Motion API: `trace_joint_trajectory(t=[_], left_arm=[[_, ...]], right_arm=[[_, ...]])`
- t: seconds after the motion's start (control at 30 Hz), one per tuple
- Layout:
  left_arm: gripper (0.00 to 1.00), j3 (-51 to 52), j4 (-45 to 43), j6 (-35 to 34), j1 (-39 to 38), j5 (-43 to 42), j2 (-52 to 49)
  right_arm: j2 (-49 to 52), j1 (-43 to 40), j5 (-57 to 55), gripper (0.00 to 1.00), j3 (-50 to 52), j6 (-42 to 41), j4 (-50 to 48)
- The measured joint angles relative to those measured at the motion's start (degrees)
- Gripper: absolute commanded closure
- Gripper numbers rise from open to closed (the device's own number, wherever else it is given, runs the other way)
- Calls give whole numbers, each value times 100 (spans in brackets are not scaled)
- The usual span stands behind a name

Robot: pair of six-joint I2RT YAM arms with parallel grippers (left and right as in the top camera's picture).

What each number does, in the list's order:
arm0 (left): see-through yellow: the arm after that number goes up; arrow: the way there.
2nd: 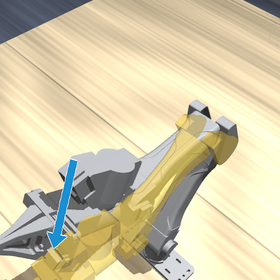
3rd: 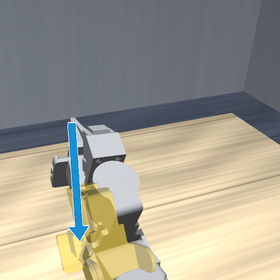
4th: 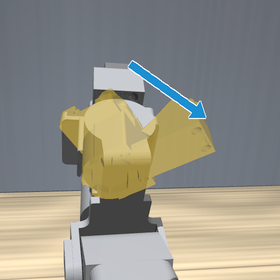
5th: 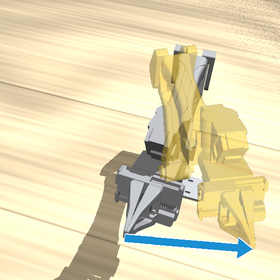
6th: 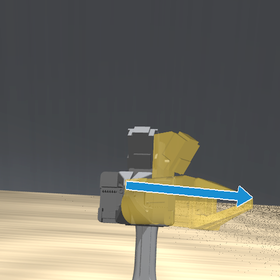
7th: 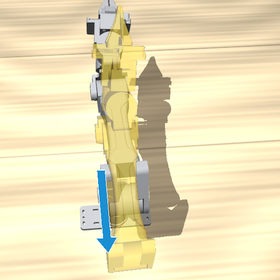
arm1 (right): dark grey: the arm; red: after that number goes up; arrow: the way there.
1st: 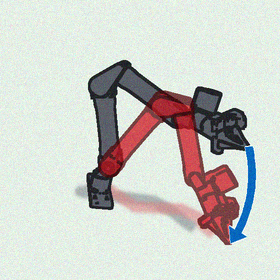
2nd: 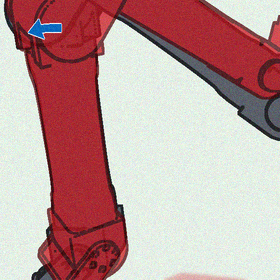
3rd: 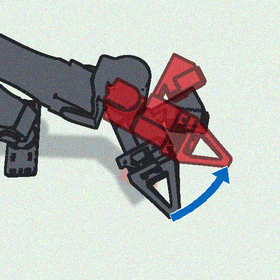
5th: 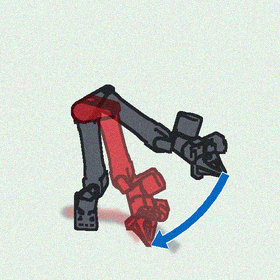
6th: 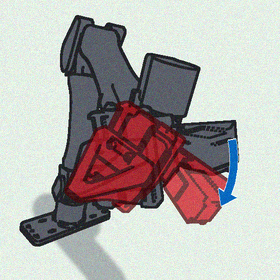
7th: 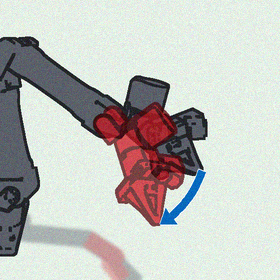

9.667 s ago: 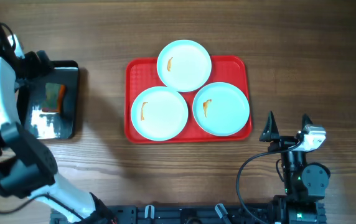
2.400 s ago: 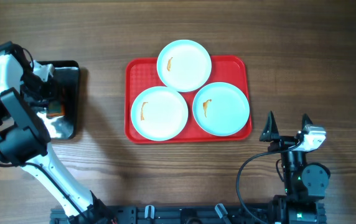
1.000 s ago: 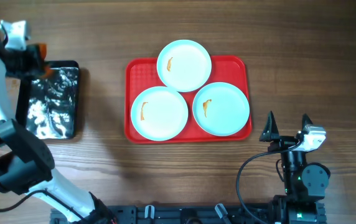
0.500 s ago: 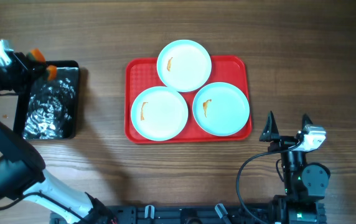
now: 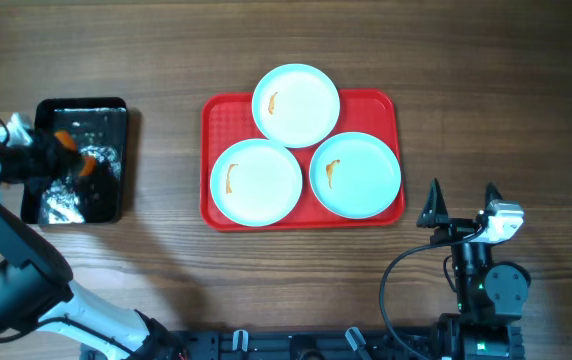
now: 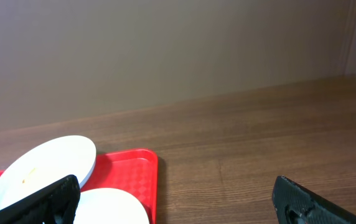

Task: Clean dirty plates on tray and stack at the side
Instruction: 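Lift the sponge with the left gripper and raise it above the black tray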

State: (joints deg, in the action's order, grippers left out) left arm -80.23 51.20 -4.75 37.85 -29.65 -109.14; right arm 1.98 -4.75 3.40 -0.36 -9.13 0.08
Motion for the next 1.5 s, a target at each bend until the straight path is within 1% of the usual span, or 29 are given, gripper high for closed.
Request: trace_joint_trajectory(t=[0.03,0.13,0.2,0.23,0.3,0.33,0.4,0.43,0.47,0.5,0.57,0.63,0.67,0.73,0.8,0.83,0.87,0.9,0.97,1.0,1.03,1.1,1.2,1.27,1.3,1.37,1.47,1.5], left_arm=[[96,-391,175,4,0,-234,33],[96,-1143,133,-33,0,-870,391],[96,-1327,39,-74,0,-997,710],[96,-1335,42,-79,-2,-914,811],[96,-883,-260,-101,-72,-507,678],[96,-494,-459,-116,-131,-348,382],[96,-33,-433,-120,-199,-146,-350],[96,28,-273,-140,-201,-101,-551],[96,0,-219,-146,-199,-94,-544],[96,-122,-74,-155,-184,-175,-466],[96,-649,46,-162,-170,-612,-35],[96,-1113,-57,-162,-181,-1150,721],[96,-1217,-81,-160,-203,-1213,1032],[96,-1276,-83,-162,-308,-1049,1412],[96,-1016,-166,-160,-450,-621,1255],[96,-837,-173,-162,-487,-470,1032],[96,-520,-114,-162,-503,-240,332],[96,-387,-28,-164,-501,-125,-39],[96,-271,197,-164,-501,26,-398],[96,-337,321,-162,-501,55,-334],[96,-621,623,-164,-501,74,-286],[96,-1276,855,-164,-514,70,44],[96,-1873,546,-162,-632,59,1113],[96,-1956,516,-162,-774,197,1432],[96,-1781,431,-162,-826,411,1300],[96,-1305,396,-162,-855,726,538],[96,-890,675,-162,-855,1034,-621],[96,-859,778,-164,-855,1088,-686]], right_arm=[[0,-2,-2,0,0,0,0],[0,-2,0,0,0,0,0],[0,0,0,0,0,0,0],[0,-2,0,0,0,0,0],[0,-2,0,0,0,0,0],[0,-2,0,0,0,0,0],[0,-2,-2,0,0,0,0],[0,-2,0,0,0,0,0],[0,-2,-2,0,0,0,0],[0,0,0,0,0,0,-2],[0,0,-2,0,0,0,-2],[0,-2,0,0,0,0,-2],[0,-2,-2,0,0,0,0],[0,0,-2,0,0,0,0],[0,-2,-2,0,0,0,-2],[0,0,-2,0,0,0,0],[0,-2,0,0,0,0,0],[0,-2,0,0,0,0,0],[0,-2,-2,0,0,0,-2],[0,0,0,0,0,0,-2],[0,0,-2,0,0,0,0],[0,0,-2,0,0,0,-2],[0,-2,-2,0,0,0,-2],[0,-2,0,0,0,0,-2],[0,-2,-2,0,0,0,0],[0,0,-2,0,0,0,0],[0,-2,0,0,0,0,-2],[0,-2,0,0,0,0,-2]])
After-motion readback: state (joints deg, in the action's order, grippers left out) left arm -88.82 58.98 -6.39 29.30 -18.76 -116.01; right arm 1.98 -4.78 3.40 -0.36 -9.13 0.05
